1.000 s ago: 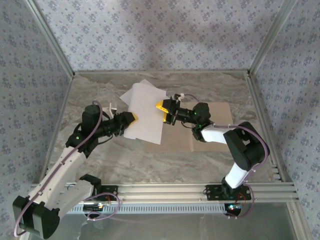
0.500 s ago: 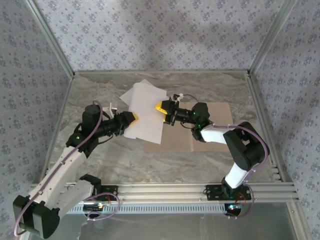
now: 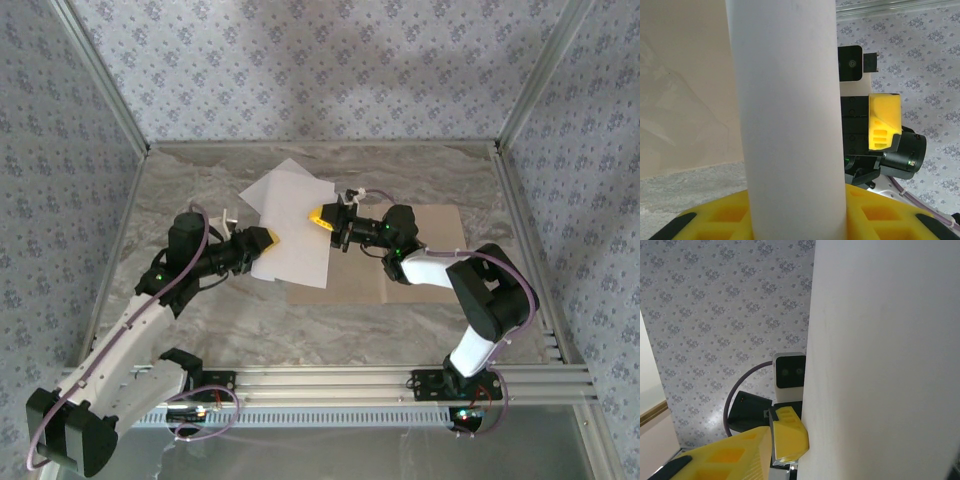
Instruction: Put the files into the folder
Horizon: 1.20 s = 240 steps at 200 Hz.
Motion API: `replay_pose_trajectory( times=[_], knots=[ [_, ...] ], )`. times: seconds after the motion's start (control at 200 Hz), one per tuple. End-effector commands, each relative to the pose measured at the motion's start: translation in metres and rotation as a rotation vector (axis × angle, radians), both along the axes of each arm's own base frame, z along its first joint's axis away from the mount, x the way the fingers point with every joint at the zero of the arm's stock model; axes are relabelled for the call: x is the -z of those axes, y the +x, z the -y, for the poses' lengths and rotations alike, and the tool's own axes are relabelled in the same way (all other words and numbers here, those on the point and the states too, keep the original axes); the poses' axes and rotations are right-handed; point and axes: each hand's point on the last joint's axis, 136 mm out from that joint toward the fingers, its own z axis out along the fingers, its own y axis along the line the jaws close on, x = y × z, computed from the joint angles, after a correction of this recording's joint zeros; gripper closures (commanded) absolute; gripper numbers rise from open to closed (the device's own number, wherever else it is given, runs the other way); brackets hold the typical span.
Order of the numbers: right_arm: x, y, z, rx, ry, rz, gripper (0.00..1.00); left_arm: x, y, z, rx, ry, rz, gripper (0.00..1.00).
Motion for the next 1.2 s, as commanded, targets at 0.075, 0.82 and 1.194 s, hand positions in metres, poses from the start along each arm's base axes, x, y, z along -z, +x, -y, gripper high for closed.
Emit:
replay_pose_trajectory(
  times=[0.075, 0.82, 1.194],
  knots=[
    [-0.017, -0.008, 0.000, -0.011, 0.009, 0.076, 0.67, -0.010, -0.001, 0.001, 0.006, -0.009, 0.037, 0.64],
    [-0.021, -0.018, 0.003, -0.031, -0.038, 0.126, 0.96, -0.025, -0.005, 0.005, 0.053, 0.012, 0.088, 0.33],
    [0.011, -0.036, 0.021, -0.060, -0.461, 0.236, 1.00, -0.020, -0.009, -0.009, 0.031, 0.149, 0.102, 0.15]
  ],
)
